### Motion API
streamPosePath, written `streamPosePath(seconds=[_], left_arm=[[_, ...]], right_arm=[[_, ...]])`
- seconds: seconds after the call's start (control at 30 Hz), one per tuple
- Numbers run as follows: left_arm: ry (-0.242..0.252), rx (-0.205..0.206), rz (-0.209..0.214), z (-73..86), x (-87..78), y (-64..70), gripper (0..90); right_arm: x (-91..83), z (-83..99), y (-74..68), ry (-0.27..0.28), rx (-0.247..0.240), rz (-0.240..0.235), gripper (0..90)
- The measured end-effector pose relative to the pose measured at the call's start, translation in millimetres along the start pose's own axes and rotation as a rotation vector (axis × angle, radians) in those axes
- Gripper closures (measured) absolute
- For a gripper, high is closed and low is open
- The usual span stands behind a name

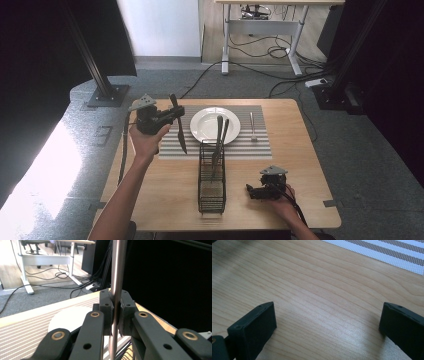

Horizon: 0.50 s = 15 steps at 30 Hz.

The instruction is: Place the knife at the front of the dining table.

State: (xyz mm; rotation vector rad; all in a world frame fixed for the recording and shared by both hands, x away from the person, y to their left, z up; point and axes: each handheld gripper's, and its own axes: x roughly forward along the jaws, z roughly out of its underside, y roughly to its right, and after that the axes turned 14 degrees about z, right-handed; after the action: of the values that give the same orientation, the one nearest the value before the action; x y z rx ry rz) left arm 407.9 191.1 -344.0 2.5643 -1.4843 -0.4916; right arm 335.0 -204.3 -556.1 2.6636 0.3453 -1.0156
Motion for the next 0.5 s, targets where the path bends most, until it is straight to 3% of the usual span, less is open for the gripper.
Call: streamPosePath(seconds=[0.5], left_arm=[[-0.042,-0.041,-0.028,24.3,2.8,-15.6,83.6]], right_arm=[[0.1,0.1,-0.1,0.001,0.001,0.001,0.8]])
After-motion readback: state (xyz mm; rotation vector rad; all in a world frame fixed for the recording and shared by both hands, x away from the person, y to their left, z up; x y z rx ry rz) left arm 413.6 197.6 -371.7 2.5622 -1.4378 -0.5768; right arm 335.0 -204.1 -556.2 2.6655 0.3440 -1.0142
